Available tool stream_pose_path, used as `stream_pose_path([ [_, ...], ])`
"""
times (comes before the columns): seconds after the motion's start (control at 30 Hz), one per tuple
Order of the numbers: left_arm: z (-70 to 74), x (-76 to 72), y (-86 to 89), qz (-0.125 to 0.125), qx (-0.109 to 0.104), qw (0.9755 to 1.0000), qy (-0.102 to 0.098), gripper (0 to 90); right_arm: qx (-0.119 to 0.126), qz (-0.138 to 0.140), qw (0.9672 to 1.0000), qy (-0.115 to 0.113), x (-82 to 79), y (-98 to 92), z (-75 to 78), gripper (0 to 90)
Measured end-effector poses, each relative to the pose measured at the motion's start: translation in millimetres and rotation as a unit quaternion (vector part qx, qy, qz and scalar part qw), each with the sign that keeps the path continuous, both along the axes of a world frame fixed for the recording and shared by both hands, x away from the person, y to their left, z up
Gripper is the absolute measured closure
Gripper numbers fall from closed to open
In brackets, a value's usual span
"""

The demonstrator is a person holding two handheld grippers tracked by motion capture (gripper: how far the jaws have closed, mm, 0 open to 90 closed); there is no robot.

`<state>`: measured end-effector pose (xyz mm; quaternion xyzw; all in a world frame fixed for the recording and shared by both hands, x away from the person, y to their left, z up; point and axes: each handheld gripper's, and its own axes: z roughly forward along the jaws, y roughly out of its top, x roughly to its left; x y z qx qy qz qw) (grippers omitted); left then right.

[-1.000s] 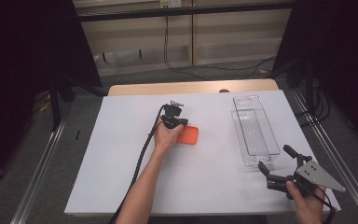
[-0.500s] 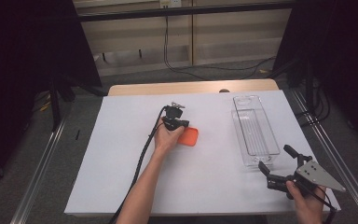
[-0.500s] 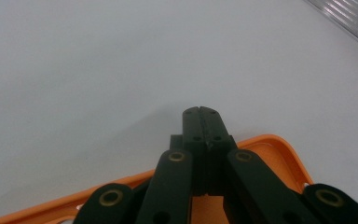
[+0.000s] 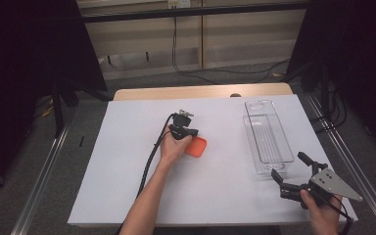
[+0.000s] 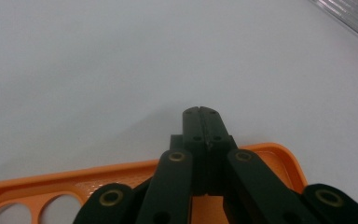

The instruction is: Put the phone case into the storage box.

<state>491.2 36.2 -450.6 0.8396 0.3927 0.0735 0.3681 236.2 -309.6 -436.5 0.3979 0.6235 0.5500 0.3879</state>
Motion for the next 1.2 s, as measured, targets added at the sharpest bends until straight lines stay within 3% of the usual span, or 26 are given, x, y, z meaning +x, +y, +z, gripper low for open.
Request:
stream_pose_path([
  [0.43, 1.2, -6.8, 3.6, -0.016, 0.009, 0.9998, 0.004, 90.0, 0.000, 0.001, 1.0000, 0.001, -0.9, 0.4, -0.1, 0.5],
  [0.57, 0.5, -11.7, 4.6, -0.011, 0.000, 0.9999, 0.011, 90.0, 0.000, 0.001, 1.0000, 0.000, -1.2, 0.4, 0.0, 0.5],
  [0.83, -0.1, -18.9, 7.0, -0.025, 0.003, 0.9996, 0.009, 90.0, 0.002, 0.002, 1.0000, 0.001, -2.0, 0.9, -0.4, 0.4],
  [1.2, 1.9, -28.9, 9.9, -0.042, 0.026, 0.9988, 0.001, 90.0, 0.001, 0.000, 1.0000, 0.001, -2.3, 0.8, -0.4, 0.3],
])
